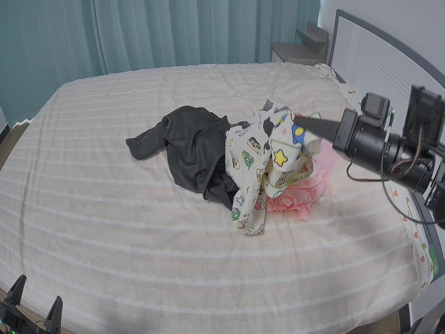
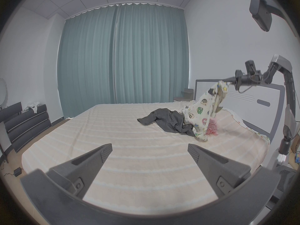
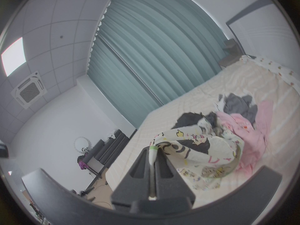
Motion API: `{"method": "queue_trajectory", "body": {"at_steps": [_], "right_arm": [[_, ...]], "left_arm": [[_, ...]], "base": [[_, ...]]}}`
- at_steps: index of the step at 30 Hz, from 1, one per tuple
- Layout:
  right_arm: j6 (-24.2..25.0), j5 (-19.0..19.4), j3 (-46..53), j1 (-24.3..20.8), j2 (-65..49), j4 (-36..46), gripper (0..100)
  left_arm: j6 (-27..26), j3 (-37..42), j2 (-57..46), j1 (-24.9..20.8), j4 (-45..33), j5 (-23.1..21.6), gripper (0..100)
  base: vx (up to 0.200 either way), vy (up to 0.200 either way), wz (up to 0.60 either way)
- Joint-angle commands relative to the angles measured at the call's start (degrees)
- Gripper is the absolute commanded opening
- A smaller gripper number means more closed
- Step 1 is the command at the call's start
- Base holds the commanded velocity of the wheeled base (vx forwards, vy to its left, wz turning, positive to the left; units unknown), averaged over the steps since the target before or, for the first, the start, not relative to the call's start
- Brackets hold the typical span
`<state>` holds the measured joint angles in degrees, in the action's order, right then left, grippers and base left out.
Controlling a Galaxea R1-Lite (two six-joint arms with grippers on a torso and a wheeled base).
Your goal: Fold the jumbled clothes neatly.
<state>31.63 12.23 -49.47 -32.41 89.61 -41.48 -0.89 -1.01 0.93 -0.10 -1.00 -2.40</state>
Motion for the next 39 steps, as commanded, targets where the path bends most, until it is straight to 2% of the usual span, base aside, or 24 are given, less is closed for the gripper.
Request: {"method": "queue_trajectory", "body": {"at_steps": [1, 6, 10, 13, 14, 16, 18, 22, 23, 24, 26, 29, 31, 34, 35, 36, 37, 38, 39], "right_arm": [[-0.08, 0.08, -11.44, -3.62, -6.73, 8.61, 0], [-0.26, 0.08, -16.89, -5.55, -6.56, 11.60, 0], [-0.35, -0.19, -22.51, -9.60, -6.29, 15.29, 0], [-0.52, -0.36, -26.20, -11.88, -5.77, 18.55, 0], [-0.52, -0.36, -27.61, -12.23, -5.41, 19.42, 0], [-0.52, -0.45, -29.81, -13.02, -4.62, 20.13, 0], [-0.52, -0.54, -32.44, -13.73, -3.04, 20.48, 0], [-0.35, -1.94, -36.40, -14.61, 1.53, 20.57, 0], [-0.35, -2.56, -36.75, -14.69, 2.23, 20.57, 0], [-0.35, -2.56, -36.75, -14.69, 2.23, 20.57, 0], [-0.35, -3.09, -37.98, -15.13, 3.90, 20.57, 0], [-0.26, -3.17, -39.30, -16.01, 4.61, 20.92, 0], [-0.26, -3.44, -39.74, -17.07, 4.96, 21.45, 0], [-0.26, -4.14, -39.92, -18.21, 4.87, 22.06, 0], [-0.26, -4.23, -39.92, -18.91, 4.52, 22.59, 0], [-0.26, -4.23, -39.92, -18.91, 4.52, 22.59, 0], [-0.26, -4.40, -40.00, -19.44, 4.34, 22.85, 0], [-0.26, -4.40, -39.92, -19.53, 4.34, 22.85, 0], [-0.35, -4.49, -40.09, -19.97, 4.08, 22.94, 0]], "left_arm": [[0.19, 0.57, -0.93, -0.08, -0.06, -0.15, 100], [-0.16, 0.57, -0.93, 0.01, 0.03, -0.15, 100], [0.63, -0.57, -0.84, -0.08, 0.91, -0.32, 100], [11.17, -18.32, 8.48, -1.66, 4.25, -0.32, 100], [12.67, -22.54, 12.70, -1.48, 4.16, -0.94, 100], [11.35, -25.97, 17.71, -1.92, 4.25, -1.64, 100], [8.54, -26.59, 23.33, -3.42, 4.25, -6.74, 100], [5.02, -23.42, 32.03, -5.97, 4.16, -20.19, 100], [4.14, -23.16, 33.70, -6.41, 4.16, -22.12, 100], [4.14, -23.16, 33.70, -6.41, 4.16, -22.12, 100], [1.51, -23.33, 39.15, -9.39, 4.25, -24.84, 100], [1.59, -24.04, 46.09, -16.69, 6.10, -24.41, 100], [1.33, -23.86, 51.19, -19.94, 8.73, -22.65, 100], [-0.69, -23.60, 57.43, -21.08, 12.86, -19.13, 100], [-2.27, -23.77, 62.53, -21.70, 17.17, -18.16, 100], [-2.27, -23.77, 62.53, -21.70, 17.17, -18.16, 100], [-2.01, -23.86, 67.10, -21.96, 22.53, -17.99, 100], [-1.92, -23.86, 67.36, -21.96, 22.97, -17.99, 100], [-0.87, -23.77, 70.97, -22.40, 27.19, -17.81, 100]], "base": [[0.000, 0.000, 0.00], [0.000, 0.000, 0.00], [0.000, 0.000, 0.00], [0.000, 0.000, 0.00], [0.000, 0.000, 0.00], [0.000, 0.000, 0.00], [0.000, 0.000, 0.00], [0.000, 0.000, 0.00], [0.000, 0.000, 0.00], [0.000, 0.000, 0.00], [0.000, 0.000, 0.00], [0.000, 0.000, 0.00], [0.000, 0.000, 0.00], [0.000, 0.000, 0.00], [0.000, 0.000, 0.00], [0.000, 0.000, 0.00], [0.000, 0.000, 0.00], [0.000, 0.000, 0.00], [0.000, 0.000, 0.00]]}}
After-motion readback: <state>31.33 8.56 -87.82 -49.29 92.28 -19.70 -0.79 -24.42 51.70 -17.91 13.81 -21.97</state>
